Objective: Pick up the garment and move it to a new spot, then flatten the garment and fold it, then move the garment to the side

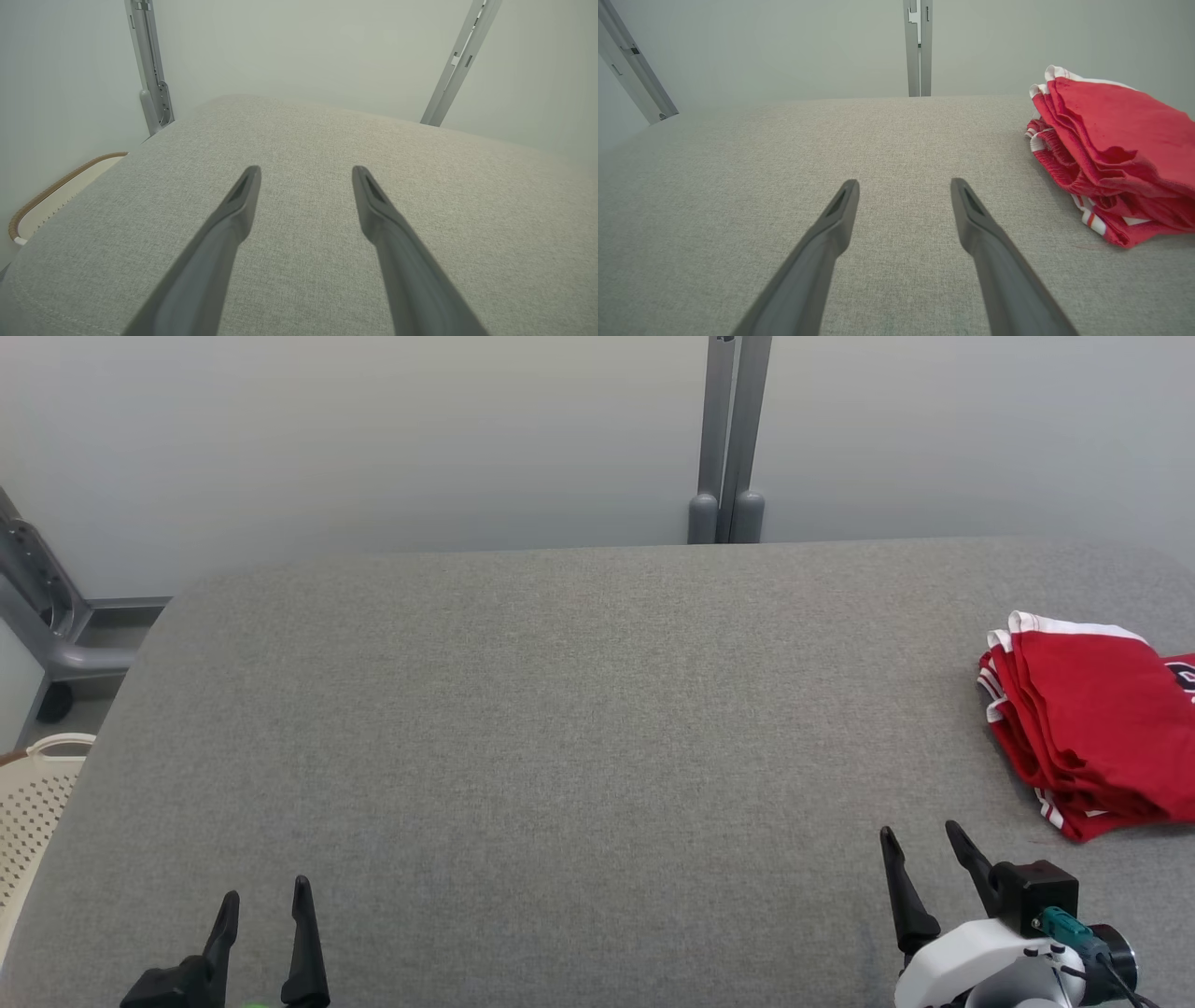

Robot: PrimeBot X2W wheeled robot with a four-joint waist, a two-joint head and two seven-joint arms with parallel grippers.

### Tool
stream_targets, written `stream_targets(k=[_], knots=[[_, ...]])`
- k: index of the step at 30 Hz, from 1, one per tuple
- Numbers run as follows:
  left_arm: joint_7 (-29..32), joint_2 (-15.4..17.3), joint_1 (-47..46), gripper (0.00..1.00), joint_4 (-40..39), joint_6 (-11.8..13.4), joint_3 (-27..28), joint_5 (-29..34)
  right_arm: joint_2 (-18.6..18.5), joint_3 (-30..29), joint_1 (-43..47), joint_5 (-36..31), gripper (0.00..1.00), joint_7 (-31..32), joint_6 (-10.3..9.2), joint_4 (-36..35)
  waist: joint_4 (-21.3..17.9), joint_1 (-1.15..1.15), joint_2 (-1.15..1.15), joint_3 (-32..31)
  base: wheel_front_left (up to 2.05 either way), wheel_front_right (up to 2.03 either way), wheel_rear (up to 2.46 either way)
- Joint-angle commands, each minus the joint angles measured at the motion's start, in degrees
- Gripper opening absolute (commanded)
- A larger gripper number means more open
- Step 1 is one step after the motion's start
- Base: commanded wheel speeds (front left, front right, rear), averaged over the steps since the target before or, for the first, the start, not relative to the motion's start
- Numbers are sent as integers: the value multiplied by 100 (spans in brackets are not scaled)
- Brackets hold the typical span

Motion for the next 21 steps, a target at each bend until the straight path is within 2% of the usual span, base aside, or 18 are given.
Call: stream_targets(k=[1, 21], knots=[[0, -19, 71, 100, 24, -31, 25, 71, -15, 22, -28, 20, 100, -27, -8, 17, 0, 0, 0, 4, 0, 0, 0], [0, -148, -122, 100, 212, -221, 259, 241, -15, 62, -92, 181, 100, -49, -8, 83, 2, 0, 0, 107, 0, 0, 0]])
